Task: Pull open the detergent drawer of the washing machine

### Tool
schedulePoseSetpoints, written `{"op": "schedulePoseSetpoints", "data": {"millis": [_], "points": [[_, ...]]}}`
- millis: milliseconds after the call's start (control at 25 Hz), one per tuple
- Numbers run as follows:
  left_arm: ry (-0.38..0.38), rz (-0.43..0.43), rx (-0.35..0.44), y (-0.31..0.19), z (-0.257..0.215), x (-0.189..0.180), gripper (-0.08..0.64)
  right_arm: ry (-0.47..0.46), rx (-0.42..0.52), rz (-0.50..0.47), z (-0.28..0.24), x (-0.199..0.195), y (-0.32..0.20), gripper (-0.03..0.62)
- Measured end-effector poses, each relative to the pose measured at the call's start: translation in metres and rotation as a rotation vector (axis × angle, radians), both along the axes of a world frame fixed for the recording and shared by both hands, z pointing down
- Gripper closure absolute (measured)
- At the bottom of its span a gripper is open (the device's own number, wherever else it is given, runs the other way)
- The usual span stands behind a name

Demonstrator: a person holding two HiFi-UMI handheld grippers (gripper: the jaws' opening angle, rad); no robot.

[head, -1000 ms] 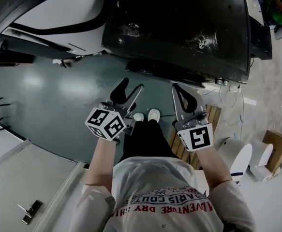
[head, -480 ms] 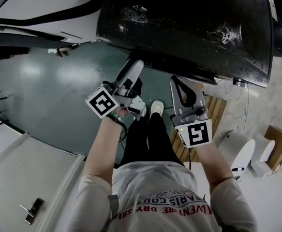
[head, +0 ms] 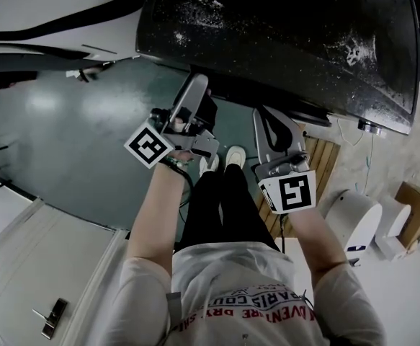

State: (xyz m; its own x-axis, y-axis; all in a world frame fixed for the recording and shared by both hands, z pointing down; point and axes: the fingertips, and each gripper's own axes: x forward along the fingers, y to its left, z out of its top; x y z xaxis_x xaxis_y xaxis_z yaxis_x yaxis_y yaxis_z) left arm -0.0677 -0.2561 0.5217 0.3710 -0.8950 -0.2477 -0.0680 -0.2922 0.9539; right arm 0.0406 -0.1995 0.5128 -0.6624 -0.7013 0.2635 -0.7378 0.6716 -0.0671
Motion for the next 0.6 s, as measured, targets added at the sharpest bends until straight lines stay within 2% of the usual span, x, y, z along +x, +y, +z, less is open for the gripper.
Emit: {"op": "schedulePoseSetpoints", "data": {"millis": [200,400,600], "points": [[0.053,-0.017,0.089,-0.006,-0.013,-0.003,0.201,-0.015,-0.029,0.002,0.006,0.003,-0.001,0.592],[0.128,-0.044,0.114,-0.007,-0.015,-0.005,0.209,-0.028,-0.029,0.017,0.009,0.002,-0.008,0.592],[0.148,-0.051,0.113,-0.008,-0.014,-0.007,0.215,-0.042,-0.026,0.025,0.009,0.001,-0.01,0.592]]}}
